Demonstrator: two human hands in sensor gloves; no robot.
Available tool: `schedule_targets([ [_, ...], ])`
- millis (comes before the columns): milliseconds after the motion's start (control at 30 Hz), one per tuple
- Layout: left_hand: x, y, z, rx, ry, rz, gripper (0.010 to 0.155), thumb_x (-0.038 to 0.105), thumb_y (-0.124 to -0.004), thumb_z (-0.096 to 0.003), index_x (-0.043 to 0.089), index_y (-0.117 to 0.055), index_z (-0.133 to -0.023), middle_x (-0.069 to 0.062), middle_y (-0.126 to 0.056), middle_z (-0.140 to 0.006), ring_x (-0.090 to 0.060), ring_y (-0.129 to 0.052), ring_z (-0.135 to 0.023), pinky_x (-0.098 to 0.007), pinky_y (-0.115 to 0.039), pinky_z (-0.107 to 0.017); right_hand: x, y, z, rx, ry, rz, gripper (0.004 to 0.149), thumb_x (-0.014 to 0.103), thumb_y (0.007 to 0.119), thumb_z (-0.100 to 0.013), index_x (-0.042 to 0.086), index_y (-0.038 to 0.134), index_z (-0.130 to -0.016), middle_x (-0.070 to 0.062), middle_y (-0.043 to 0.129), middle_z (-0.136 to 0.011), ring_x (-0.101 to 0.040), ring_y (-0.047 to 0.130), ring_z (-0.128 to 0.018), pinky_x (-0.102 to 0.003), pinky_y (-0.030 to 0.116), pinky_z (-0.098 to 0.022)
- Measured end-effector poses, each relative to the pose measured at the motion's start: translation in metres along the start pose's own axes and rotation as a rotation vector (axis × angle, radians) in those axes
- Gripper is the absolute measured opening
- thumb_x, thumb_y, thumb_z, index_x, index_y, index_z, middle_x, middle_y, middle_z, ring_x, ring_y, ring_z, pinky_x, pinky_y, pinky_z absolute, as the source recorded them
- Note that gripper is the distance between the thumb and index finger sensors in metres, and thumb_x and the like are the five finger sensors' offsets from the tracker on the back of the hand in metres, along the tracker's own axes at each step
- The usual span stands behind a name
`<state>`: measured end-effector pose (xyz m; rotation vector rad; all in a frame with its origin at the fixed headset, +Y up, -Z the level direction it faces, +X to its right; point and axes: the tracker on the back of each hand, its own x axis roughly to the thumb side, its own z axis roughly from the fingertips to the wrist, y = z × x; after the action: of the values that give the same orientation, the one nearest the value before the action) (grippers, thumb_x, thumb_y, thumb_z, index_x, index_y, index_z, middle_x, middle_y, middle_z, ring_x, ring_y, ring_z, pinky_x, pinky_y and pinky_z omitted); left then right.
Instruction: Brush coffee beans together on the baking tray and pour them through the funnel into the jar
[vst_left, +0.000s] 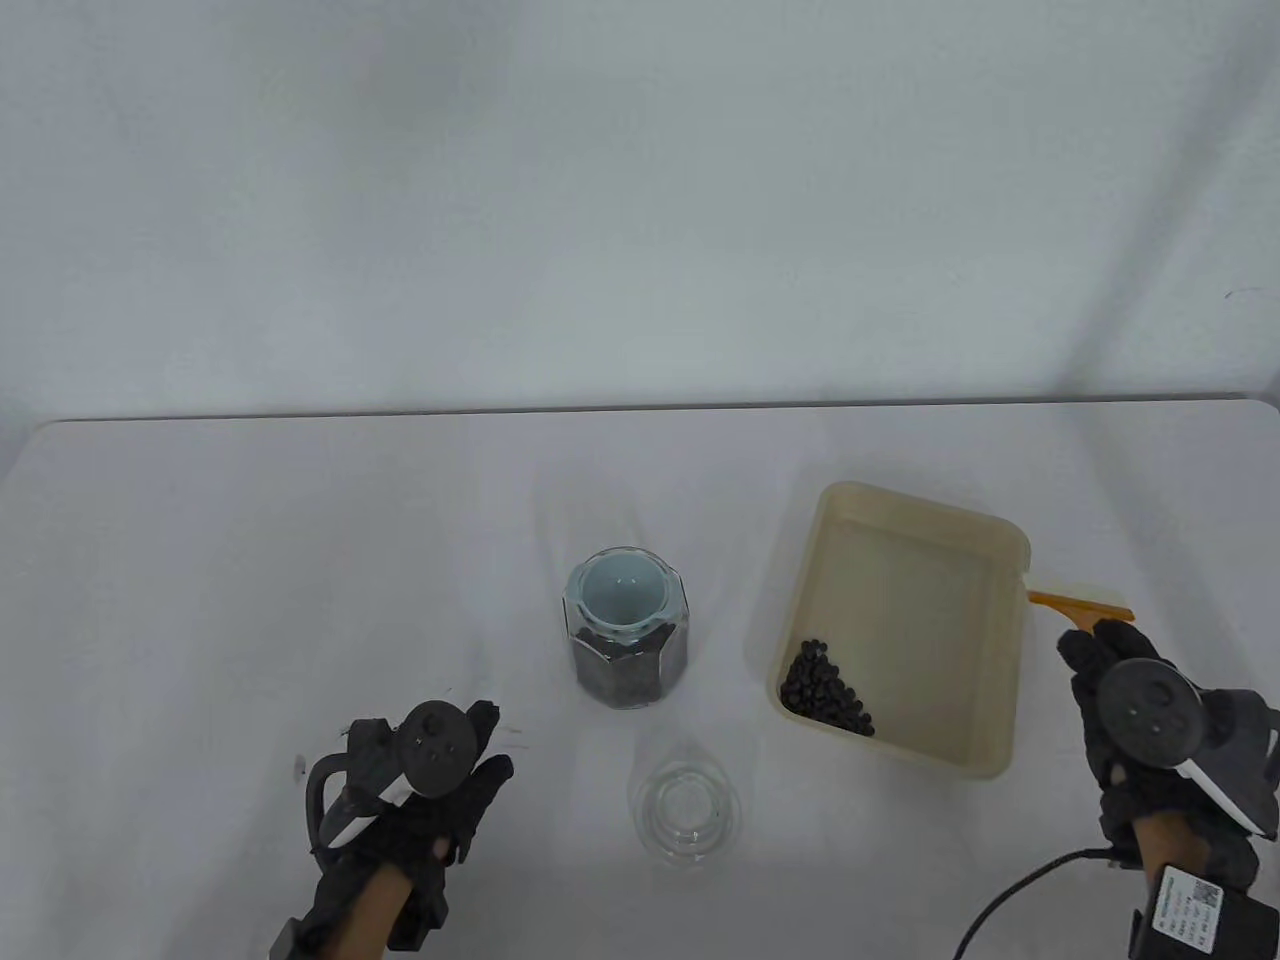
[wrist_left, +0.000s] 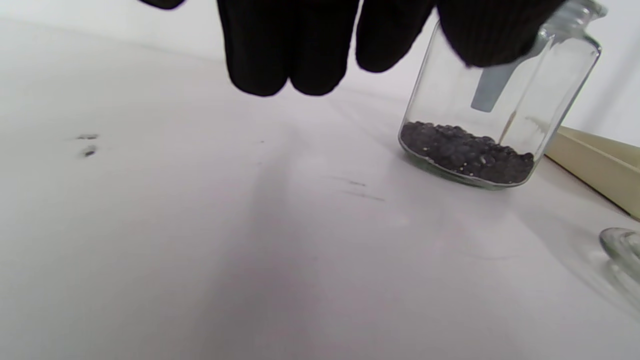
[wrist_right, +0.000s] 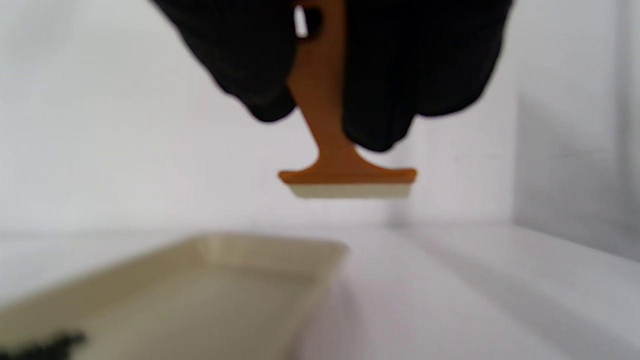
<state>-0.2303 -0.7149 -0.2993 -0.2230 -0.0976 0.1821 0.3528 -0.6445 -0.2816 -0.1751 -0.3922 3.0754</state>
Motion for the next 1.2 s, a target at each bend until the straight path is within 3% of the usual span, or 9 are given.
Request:
schedule_targets([
  [100,-0.001,0.0,0.0,0.0,0.018,-0.007,0.067,0.06,-0.066,-0.0457,0.032,-0.057,-0.106,-0.005,-0.07,-0.108,-0.032,-0.078,-0.1,-0.07,-0.045,-0.075,-0.019,0.022,0.007,0.06,0.041,0.007,0.039,0.025,0.088,-0.04,0.027,0.093,-0.079,-0.018,0.086,-0.091,-0.032,0.1,-0.072,-0.047,0.085,-0.053],
  [233,-0.001,-0.001,0.0,-0.008,0.023,-0.011,0.067,0.06,-0.066,-0.0456,0.032,-0.057,-0.106,-0.005,-0.07,-0.109,-0.032,-0.079,-0.1,-0.07,-0.045,-0.075,-0.044,0.051,0.017,0.089,0.13,-0.19,0.04,0.025,0.089,-0.039,0.026,0.093,-0.079,-0.017,0.086,-0.092,-0.033,0.098,-0.075,-0.047,0.083,-0.055],
  [433,-0.002,0.0,0.0,-0.015,0.04,-0.012,0.068,0.06,-0.066,-0.0456,0.032,-0.057,-0.107,-0.005,-0.07,-0.109,-0.032,-0.078,-0.101,-0.07,-0.045,-0.075,-0.052,0.068,0.021,0.144,0.135,-0.209,0.04,0.026,0.089,-0.04,0.022,0.092,-0.079,-0.015,0.087,-0.091,-0.033,0.097,-0.077,-0.047,0.082,-0.055],
  [633,-0.002,0.0,0.0,-0.026,0.039,-0.018,0.069,0.061,-0.066,-0.0455,0.032,-0.055,-0.107,-0.005,-0.069,-0.109,-0.032,-0.078,-0.101,-0.07,-0.045,-0.075,-0.04,0.084,0.023,0.287,0.112,-0.114,0.046,0.025,0.085,-0.041,0.019,0.083,-0.087,-0.018,0.08,-0.096,-0.036,0.091,-0.083,-0.05,0.078,-0.057],
  [800,-0.001,-0.001,0.001,-0.022,0.032,-0.006,0.072,0.062,-0.064,-0.0448,0.03,-0.052,-0.108,-0.005,-0.069,-0.109,-0.032,-0.077,-0.101,-0.07,-0.045,-0.075,-0.022,0.101,0.025,0.428,0.061,0.107,0.058,0.023,0.085,-0.041,0.017,0.068,-0.096,-0.019,0.067,-0.102,-0.038,0.082,-0.088,-0.052,0.074,-0.059],
  [1067,0.002,-0.003,0.0,-0.039,0.023,-0.021,0.072,0.062,-0.064,-0.0447,0.03,-0.051,-0.108,-0.005,-0.069,-0.109,-0.032,-0.077,-0.101,-0.07,-0.045,-0.075,0.001,0.124,0.028,0.497,-0.053,0.401,0.064,0.023,0.082,-0.042,0.009,0.057,-0.098,-0.029,0.059,-0.101,-0.042,0.079,-0.088,-0.053,0.073,-0.059],
  [1200,0.002,-0.003,0.0,-0.039,0.02,-0.021,0.072,0.062,-0.064,-0.0449,0.03,-0.051,-0.108,-0.005,-0.068,-0.109,-0.032,-0.077,-0.101,-0.07,-0.045,-0.075,0.004,0.128,0.029,0.519,-0.071,0.433,0.064,0.021,0.078,-0.042,0.008,0.052,-0.099,-0.031,0.055,-0.101,-0.044,0.076,-0.089,-0.054,0.071,-0.06],
])
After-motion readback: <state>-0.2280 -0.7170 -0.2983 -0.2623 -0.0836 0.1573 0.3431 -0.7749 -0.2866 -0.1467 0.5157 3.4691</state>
